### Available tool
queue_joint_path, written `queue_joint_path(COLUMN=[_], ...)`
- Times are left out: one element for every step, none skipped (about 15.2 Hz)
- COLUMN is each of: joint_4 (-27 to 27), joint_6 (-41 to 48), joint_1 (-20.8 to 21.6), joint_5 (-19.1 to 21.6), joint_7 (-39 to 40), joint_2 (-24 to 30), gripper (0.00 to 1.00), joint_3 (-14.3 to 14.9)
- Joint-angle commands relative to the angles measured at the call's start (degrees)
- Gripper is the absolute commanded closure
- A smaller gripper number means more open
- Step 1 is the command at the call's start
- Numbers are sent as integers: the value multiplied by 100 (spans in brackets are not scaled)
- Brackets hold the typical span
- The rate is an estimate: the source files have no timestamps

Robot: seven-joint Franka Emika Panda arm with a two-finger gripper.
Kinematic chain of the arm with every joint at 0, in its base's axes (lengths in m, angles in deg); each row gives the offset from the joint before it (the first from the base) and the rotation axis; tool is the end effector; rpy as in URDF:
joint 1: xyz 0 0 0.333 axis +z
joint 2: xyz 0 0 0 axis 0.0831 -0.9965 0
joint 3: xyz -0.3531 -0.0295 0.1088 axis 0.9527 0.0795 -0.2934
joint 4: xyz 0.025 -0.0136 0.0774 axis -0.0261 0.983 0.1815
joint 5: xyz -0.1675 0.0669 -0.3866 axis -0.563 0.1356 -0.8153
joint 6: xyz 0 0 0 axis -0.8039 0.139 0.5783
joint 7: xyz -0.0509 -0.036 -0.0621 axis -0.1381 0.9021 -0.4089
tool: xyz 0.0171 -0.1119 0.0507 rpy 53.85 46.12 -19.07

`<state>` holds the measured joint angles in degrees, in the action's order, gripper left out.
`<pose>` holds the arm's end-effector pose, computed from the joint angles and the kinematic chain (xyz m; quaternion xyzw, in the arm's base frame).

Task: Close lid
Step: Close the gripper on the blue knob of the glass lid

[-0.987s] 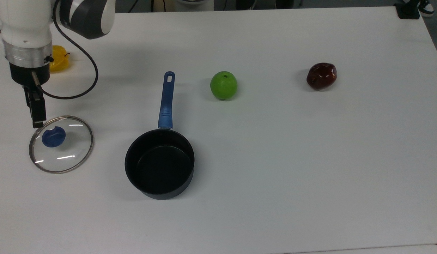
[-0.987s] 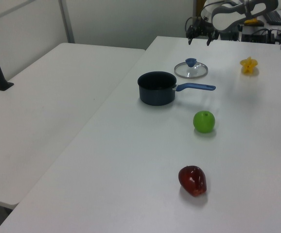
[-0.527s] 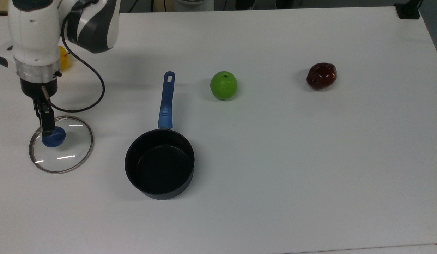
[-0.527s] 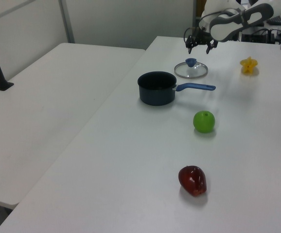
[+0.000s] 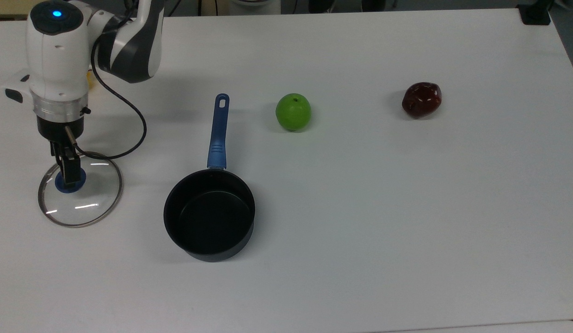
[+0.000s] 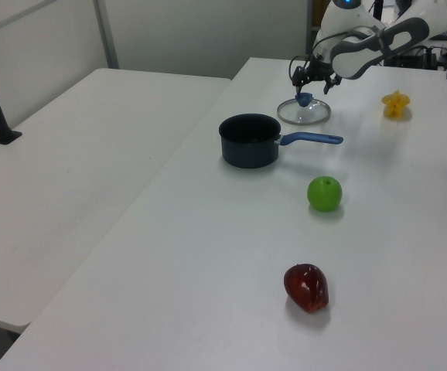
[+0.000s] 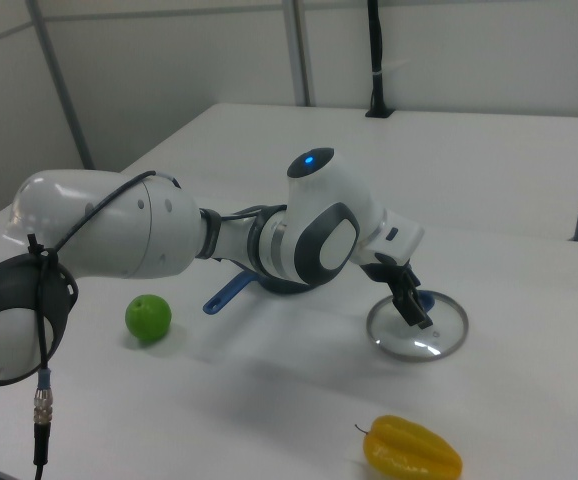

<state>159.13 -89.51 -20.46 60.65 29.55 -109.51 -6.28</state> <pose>0.7711 -0.2694 0.3528 0.8564 -0.4572 0.2334 0.0556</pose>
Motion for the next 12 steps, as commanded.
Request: queue_joint_path(joint_4=[-78,-78,-78,-78,-104,-113,-122,-122,-122,-122,-122,-130], joint_6=[-258,-266,-266,-293,-354,-380,-389,-389,-398,-398,-398,-407], joint_1=[119,119,128,128,128,128,128,128,128,128,128,128], joint_5=[-152,-152,-143,-143,-152,-152,-152,-152,-152,-152,-160,-161], joint_7=[-153,-153,-153,-153,-153,-153,-153,-153,-153,-153,-145,-145], joint_2=[-148,-139,-148,-148,-157,-200,-227,-227,-236,-236,-245,-262], gripper=[4,4,4,4,4,4,4,4,4,4,4,4], joint_3=[70,70,70,70,70,70,70,70,70,70,70,70])
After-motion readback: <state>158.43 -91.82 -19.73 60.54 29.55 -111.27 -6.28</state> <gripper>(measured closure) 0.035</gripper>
